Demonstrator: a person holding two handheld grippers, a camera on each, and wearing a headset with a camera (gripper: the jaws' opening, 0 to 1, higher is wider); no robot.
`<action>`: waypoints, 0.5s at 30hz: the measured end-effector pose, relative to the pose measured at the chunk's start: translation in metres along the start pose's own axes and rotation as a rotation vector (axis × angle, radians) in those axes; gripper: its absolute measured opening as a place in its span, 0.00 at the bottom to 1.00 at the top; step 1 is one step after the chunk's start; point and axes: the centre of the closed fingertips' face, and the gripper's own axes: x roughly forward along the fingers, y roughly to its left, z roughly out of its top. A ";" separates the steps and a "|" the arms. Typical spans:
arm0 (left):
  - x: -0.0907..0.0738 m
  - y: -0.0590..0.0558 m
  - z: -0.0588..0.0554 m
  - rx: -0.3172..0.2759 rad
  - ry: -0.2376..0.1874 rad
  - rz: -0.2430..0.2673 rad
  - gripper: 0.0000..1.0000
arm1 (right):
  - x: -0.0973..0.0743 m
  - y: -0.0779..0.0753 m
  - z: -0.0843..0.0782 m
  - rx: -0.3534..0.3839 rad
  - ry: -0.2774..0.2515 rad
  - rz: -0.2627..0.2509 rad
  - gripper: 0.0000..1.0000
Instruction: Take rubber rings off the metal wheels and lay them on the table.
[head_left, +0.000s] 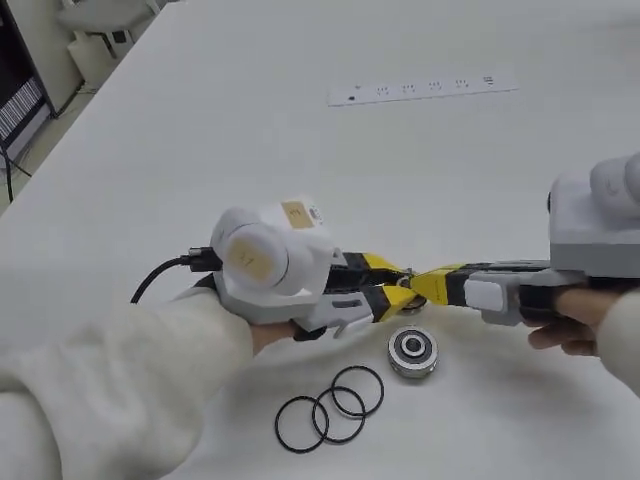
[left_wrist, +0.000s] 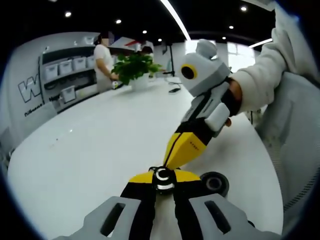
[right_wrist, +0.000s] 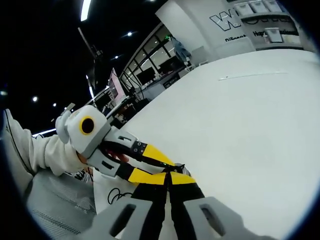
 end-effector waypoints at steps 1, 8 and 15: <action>0.000 0.000 0.000 0.002 0.000 0.001 0.13 | 0.000 0.000 0.001 0.003 -0.003 0.003 0.00; 0.000 0.001 -0.001 -0.004 -0.015 0.009 0.13 | -0.006 0.003 0.008 0.074 -0.048 0.056 0.00; -0.006 0.002 -0.001 0.053 0.009 0.021 0.15 | -0.005 0.001 0.008 0.025 -0.036 0.026 0.00</action>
